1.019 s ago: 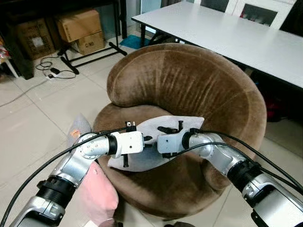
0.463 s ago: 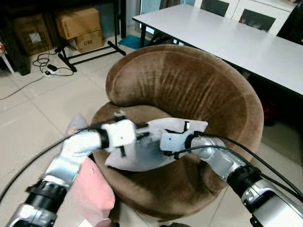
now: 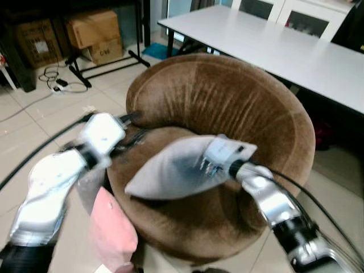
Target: Move the pillow to the sofa from floor
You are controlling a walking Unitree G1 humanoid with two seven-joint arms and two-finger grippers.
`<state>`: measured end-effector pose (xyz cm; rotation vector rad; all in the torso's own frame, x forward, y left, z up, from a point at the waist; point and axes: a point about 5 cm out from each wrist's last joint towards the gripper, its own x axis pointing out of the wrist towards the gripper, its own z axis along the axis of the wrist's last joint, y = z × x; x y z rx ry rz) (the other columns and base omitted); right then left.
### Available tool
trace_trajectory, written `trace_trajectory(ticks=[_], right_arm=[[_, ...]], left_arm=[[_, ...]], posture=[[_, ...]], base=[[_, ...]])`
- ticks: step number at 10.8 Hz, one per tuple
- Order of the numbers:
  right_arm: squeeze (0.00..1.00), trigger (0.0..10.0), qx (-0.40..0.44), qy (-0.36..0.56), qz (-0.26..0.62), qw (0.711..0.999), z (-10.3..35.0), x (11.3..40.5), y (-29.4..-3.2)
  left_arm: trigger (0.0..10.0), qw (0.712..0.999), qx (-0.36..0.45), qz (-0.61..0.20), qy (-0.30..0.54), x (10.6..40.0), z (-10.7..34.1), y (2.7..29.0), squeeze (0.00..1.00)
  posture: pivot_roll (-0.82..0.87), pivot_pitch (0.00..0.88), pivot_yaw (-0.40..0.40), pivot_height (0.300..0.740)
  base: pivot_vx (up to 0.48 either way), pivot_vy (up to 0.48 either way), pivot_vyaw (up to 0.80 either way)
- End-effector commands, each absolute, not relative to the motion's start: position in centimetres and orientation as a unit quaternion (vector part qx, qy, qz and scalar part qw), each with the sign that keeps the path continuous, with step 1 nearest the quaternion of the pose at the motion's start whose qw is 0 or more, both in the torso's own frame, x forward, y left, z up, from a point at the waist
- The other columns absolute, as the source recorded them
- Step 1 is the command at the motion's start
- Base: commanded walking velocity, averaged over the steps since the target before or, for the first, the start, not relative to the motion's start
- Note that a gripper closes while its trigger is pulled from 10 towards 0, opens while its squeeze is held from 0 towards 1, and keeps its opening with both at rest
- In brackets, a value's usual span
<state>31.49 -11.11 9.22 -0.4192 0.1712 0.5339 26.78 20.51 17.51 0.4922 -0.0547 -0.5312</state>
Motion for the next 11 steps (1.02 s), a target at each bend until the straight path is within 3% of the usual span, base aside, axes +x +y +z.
trace_trajectory(ticks=[1,2,4,5,6,7,8,11], right_arm=[[0.00,0.0,-0.082,0.046,0.182,0.979,12.5,32.0,-13.4],[0.00,0.0,0.017,0.034,0.124,0.992,13.8,31.7,-14.4],[0.00,0.0,0.058,0.009,0.129,0.990,15.2,30.3,-13.2],[0.00,0.3,0.061,0.003,0.148,0.987,15.2,30.0,-12.4],[0.00,1.1,0.053,0.005,0.162,0.985,15.7,30.0,-11.7],[0.00,4.4,-0.016,-0.017,0.165,0.986,16.6,30.4,-11.5],[0.00,10.0,-0.012,-0.011,0.160,0.987,16.7,30.7,-11.5],[0.00,10.0,0.023,0.017,0.181,0.983,16.8,30.4,-10.8]], left_arm=[[10.0,0.951,0.234,-0.201,0.019,25.6,16.6,21.8,0.67],[10.0,0.964,0.218,-0.149,0.033,24.4,15.7,22.4,0.04],[10.0,0.981,0.181,-0.051,0.055,23.3,13.6,21.9,0.00],[10.0,0.979,0.195,-0.042,0.049,23.2,13.5,21.4,0.00],[10.0,0.979,0.199,-0.029,0.043,23.4,13.9,21.1,0.00],[10.0,0.978,0.203,-0.027,0.033,23.5,14.4,21.0,0.00],[10.0,0.978,0.206,-0.019,0.032,23.6,14.5,21.0,0.00],[10.0,0.979,0.203,-0.004,0.027,23.9,14.6,20.8,0.00]], posture=[[0.02,0.000,-0.096,0.740],[0.02,0.000,-0.101,0.740],[0.03,0.000,-0.121,0.740],[0.03,0.000,-0.127,0.740],[0.05,0.000,-0.136,0.740],[0.06,0.000,-0.137,0.740],[0.06,0.000,-0.139,0.740],[0.06,0.000,-0.144,0.740]], base=[[0.000,0.000,0.00],[0.000,0.000,0.00],[0.000,0.000,0.00],[0.000,0.000,0.00],[0.000,0.000,0.00],[0.000,0.000,0.00],[0.000,-0.240,0.00],[0.000,-0.251,0.00]])
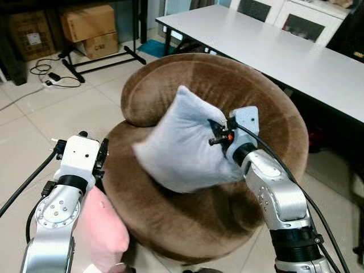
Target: Move the pillow to the sofa from floor
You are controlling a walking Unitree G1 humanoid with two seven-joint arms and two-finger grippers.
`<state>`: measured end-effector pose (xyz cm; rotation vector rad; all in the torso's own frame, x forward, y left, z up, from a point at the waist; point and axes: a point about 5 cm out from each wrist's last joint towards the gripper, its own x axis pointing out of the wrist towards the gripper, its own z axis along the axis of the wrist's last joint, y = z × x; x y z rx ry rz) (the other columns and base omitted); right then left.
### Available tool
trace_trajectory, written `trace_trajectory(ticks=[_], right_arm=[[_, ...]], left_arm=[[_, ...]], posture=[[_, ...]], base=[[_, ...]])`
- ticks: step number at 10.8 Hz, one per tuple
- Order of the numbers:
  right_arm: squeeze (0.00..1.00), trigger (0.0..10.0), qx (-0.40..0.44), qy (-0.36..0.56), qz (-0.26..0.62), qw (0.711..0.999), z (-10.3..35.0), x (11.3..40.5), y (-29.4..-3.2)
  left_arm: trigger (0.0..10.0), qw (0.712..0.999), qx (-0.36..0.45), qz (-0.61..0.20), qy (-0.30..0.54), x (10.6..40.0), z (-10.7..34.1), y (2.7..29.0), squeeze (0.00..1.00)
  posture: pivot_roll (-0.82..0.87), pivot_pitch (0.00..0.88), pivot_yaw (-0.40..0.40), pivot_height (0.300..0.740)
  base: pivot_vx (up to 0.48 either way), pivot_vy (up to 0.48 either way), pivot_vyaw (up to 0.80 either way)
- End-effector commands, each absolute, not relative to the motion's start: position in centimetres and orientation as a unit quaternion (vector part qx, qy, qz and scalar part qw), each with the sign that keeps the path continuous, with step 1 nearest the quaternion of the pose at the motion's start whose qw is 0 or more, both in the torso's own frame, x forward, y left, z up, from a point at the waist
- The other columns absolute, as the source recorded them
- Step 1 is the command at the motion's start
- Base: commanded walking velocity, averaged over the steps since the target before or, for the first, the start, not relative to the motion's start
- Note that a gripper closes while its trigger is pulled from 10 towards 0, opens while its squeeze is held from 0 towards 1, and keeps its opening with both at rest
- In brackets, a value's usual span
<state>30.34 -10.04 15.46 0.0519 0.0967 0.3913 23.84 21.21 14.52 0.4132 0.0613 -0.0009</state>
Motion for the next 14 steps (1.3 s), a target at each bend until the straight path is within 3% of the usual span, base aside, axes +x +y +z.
trace_trajectory(ticks=[1,11,14], right_arm=[[0.00,10.0,0.027,0.013,0.183,0.983,16.9,30.4,-10.6],[0.00,10.0,-0.004,0.030,0.189,0.982,16.6,30.2,-10.2],[0.00,10.0,-0.015,0.035,0.188,0.982,16.2,30.2,-9.6]], left_arm=[[10.0,0.979,0.204,-0.004,0.027,24.0,14.6,20.7,0.00],[10.0,0.977,0.212,-0.004,0.029,24.1,14.0,20.3,0.00],[10.0,0.980,0.197,-0.029,0.007,24.4,14.2,20.3,0.00]], posture=[[0.06,0.000,-0.142,0.740],[0.07,0.000,-0.157,0.740],[0.05,0.000,-0.062,0.740]], base=[[0.000,-0.251,0.00],[0.000,-0.251,0.00],[0.000,-0.084,0.00]])
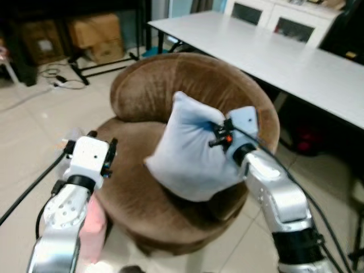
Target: Move the pillow to the sofa from floor
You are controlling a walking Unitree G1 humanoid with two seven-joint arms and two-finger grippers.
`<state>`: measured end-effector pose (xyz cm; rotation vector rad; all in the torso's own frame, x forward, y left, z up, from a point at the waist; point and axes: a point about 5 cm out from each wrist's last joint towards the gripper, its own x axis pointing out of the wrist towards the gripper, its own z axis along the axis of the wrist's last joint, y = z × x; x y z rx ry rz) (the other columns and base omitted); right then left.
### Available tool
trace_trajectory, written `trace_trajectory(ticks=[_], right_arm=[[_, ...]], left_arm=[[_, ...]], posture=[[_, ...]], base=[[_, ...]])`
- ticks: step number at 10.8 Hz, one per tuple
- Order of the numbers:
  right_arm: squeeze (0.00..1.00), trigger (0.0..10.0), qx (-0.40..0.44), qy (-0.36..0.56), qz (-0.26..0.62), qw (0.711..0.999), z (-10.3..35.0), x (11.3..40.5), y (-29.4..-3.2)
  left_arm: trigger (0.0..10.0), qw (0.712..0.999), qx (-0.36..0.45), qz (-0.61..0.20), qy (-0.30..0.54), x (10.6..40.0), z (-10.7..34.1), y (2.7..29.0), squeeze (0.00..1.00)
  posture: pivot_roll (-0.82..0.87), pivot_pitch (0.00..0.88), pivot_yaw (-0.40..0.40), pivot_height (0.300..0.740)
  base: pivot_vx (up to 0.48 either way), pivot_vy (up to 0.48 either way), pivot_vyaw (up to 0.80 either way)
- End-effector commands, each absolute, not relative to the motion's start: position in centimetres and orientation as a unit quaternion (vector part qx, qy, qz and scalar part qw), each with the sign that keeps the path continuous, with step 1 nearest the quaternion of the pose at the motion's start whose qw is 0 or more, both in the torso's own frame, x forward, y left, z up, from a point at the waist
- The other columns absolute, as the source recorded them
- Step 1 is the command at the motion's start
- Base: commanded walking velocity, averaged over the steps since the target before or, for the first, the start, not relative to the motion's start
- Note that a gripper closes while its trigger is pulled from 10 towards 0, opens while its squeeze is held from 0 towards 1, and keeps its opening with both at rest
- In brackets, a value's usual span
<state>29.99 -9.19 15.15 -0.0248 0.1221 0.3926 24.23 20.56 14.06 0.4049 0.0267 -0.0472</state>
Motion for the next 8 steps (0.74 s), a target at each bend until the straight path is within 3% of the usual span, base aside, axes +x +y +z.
trace_trajectory(ticks=[1,5,8], right_arm=[[0.00,10.0,-0.014,0.035,0.189,0.981,16.0,30.0,-9.2],[0.00,10.0,0.015,0.037,0.192,0.981,15.4,29.2,-8.1],[0.00,10.0,0.013,0.045,0.188,0.981,15.0,28.6,-7.8]], left_arm=[[10.0,0.979,0.199,-0.032,0.001,24.6,14.4,20.5,0.00],[10.0,0.977,0.205,-0.062,-0.023,25.7,15.1,20.5,0.00],[10.0,0.979,0.194,-0.060,-0.015,26.1,14.9,20.6,0.00]], posture=[[0.05,0.000,-0.033,0.740],[0.05,0.000,0.118,0.740],[0.02,0.000,0.162,0.740]], base=[[0.000,0.000,0.00],[0.000,0.000,0.00],[0.000,0.000,0.00]])
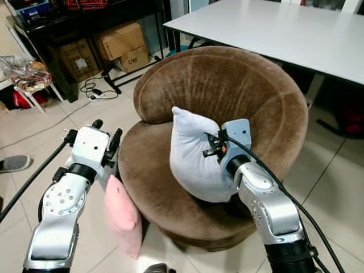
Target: Move the pillow to the sofa from floor
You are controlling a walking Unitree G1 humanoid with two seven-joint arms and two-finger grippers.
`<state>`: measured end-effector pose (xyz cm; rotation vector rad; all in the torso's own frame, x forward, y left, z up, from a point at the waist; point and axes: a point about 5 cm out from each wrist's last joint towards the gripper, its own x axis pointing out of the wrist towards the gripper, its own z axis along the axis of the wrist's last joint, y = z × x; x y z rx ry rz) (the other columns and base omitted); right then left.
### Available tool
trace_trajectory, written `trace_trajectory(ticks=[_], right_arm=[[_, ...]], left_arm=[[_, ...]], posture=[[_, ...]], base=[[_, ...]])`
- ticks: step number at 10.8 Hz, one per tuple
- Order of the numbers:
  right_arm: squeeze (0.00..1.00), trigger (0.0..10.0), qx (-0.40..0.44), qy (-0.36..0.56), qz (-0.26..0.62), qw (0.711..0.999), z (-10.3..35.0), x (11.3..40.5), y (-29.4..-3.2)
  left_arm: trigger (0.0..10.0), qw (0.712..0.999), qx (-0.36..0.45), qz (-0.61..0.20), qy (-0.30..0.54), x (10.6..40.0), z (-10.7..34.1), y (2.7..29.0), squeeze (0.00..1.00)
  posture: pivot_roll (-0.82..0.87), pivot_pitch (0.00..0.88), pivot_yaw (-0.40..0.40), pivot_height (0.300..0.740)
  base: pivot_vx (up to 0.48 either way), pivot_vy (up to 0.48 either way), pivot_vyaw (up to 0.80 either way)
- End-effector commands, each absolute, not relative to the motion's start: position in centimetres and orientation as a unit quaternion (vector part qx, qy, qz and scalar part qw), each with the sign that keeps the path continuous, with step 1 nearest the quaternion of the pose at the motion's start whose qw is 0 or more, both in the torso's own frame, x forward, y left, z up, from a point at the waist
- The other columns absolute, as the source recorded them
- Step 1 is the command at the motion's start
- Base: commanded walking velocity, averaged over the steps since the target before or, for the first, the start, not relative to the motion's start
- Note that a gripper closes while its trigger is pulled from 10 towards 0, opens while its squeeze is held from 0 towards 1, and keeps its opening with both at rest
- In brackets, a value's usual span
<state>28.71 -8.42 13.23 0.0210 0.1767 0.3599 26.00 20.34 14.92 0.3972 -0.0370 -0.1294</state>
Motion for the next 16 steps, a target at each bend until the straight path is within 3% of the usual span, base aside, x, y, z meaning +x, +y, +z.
trace_trajectory(ticks=[1,6,10,16], right_arm=[[0.00,10.0,0.012,0.046,0.186,0.981,15.0,28.5,-7.9],[0.00,10.0,-0.002,0.048,0.205,0.977,15.0,28.6,-7.9],[0.00,10.0,0.004,0.039,0.240,0.970,15.8,29.1,-7.0],[0.00,10.0,-0.012,0.035,0.249,0.968,16.1,29.9,-7.2]], left_arm=[[10.0,0.980,0.191,-0.055,-0.012,26.1,14.8,20.7,0.00],[10.0,0.986,0.158,-0.041,-0.022,25.5,14.5,21.1,0.00],[10.0,0.987,0.155,-0.040,-0.027,25.0,14.7,21.1,0.00],[10.0,0.985,0.163,-0.046,-0.029,24.9,14.4,20.9,0.00]], posture=[[0.01,0.000,0.159,0.740],[0.00,0.000,0.103,0.740],[0.03,0.000,0.065,0.740],[0.03,0.000,0.034,0.740]], base=[[0.000,0.000,0.00],[0.049,0.000,0.00],[0.371,0.000,0.38],[0.415,0.000,0.00]])
